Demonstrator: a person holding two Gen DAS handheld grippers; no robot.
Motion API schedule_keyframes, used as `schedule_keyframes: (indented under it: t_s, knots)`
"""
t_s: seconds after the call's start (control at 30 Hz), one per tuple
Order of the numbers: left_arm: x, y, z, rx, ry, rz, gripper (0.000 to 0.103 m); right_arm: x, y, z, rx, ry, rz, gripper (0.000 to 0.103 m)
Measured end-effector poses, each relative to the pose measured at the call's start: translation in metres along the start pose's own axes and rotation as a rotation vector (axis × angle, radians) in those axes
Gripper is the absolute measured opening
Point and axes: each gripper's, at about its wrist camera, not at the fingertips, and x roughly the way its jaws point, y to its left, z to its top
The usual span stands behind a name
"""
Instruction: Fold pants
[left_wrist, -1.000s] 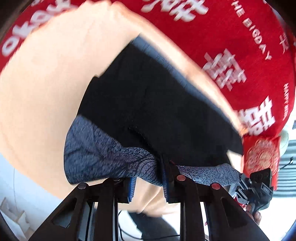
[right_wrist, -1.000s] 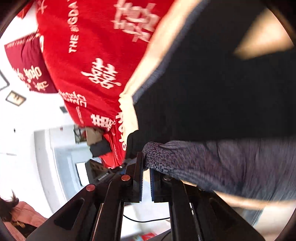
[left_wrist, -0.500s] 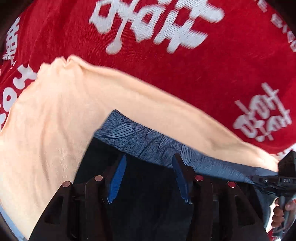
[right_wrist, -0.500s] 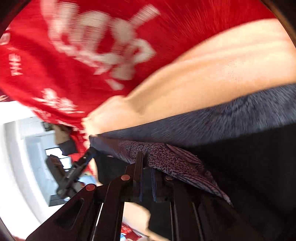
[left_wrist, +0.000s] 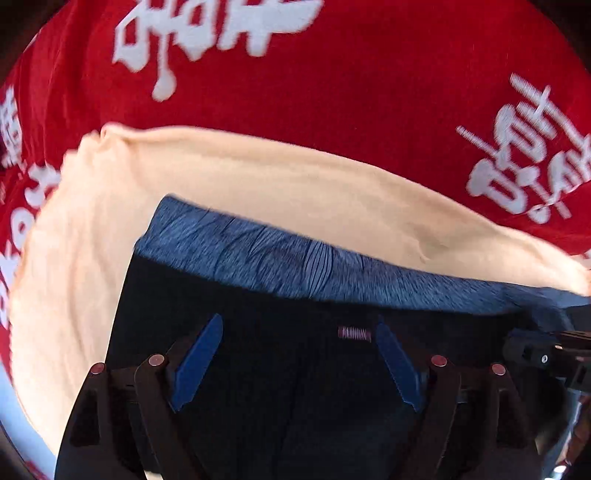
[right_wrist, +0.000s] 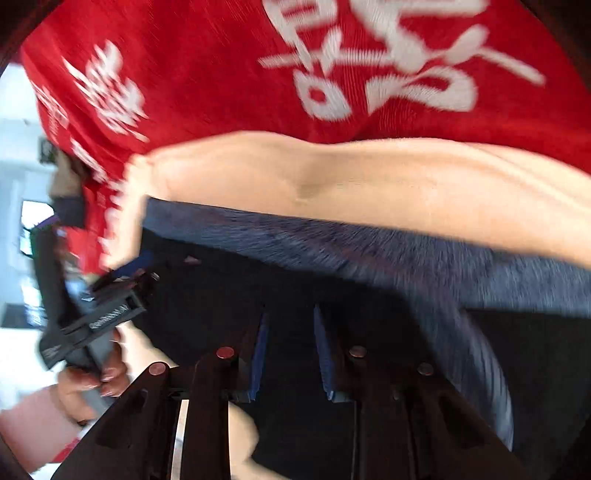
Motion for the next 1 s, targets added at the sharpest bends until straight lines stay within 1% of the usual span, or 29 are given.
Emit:
schedule_keyframes:
  t_s: [0.03, 0.1, 0.17, 0.2, 0.27, 0.33, 0.37, 0.4, 0.5, 0.6, 0.7, 0.8, 0.9, 0.97, 1.0]
  knots:
    - [0.006, -0.006, 0.005, 0.007, -0.001, 0.016, 0.085, 0.006, -0.002, 0.004, -0.007, -0.007, -0.019, 0.025]
    - [0.015, -0.009, 0.015, -0.01, -0.002, 0.04, 0.085, 0.006, -0.011, 0.013, 0.036, -0.043, 0.022, 0.024]
    - [0.022, -0.008, 0.023, -0.028, -0.008, 0.067, 0.085, -0.001, -0.022, 0.02, 0.111, -0.081, 0.046, 0.025]
    - [0.024, -0.009, 0.026, -0.029, -0.004, 0.078, 0.085, -0.005, -0.026, 0.021, 0.15, -0.099, 0.052, 0.028]
    - [0.022, -0.01, 0.03, -0.029, 0.015, 0.09, 0.085, -0.015, -0.029, 0.019, 0.178, -0.128, 0.05, 0.028]
    - [0.012, -0.011, 0.029, -0.031, 0.028, 0.076, 0.085, -0.031, -0.025, 0.011, 0.149, -0.162, 0.021, 0.038]
    - [0.006, -0.013, 0.027, -0.026, 0.033, 0.063, 0.085, -0.04, -0.025, 0.006, 0.134, -0.174, 0.018, 0.052]
    - [-0.002, -0.013, 0.022, -0.015, 0.036, 0.053, 0.085, -0.05, -0.027, 0.002, 0.125, -0.186, 0.022, 0.06]
    - [-0.024, -0.023, -0.001, 0.044, 0.062, 0.005, 0.085, -0.079, -0.037, -0.022, 0.14, -0.214, 0.046, 0.06]
    - [-0.041, -0.042, -0.032, 0.119, 0.115, -0.061, 0.085, -0.106, -0.065, -0.066, 0.209, -0.217, 0.066, 0.06]
    - [-0.058, -0.069, -0.064, 0.217, 0.148, -0.116, 0.085, -0.132, -0.085, -0.118, 0.282, -0.233, 0.051, 0.06]
    - [-0.074, -0.101, -0.095, 0.307, 0.172, -0.196, 0.085, -0.156, -0.103, -0.181, 0.379, -0.266, 0.016, 0.06]
    - [-0.086, -0.135, -0.124, 0.39, 0.193, -0.282, 0.085, -0.174, -0.118, -0.254, 0.519, -0.305, -0.003, 0.06]
    - [-0.1, -0.161, -0.144, 0.431, 0.204, -0.338, 0.085, -0.175, -0.122, -0.295, 0.593, -0.322, -0.017, 0.06]
    - [-0.107, -0.17, -0.147, 0.441, 0.21, -0.372, 0.085, -0.179, -0.128, -0.32, 0.63, -0.33, -0.032, 0.06]
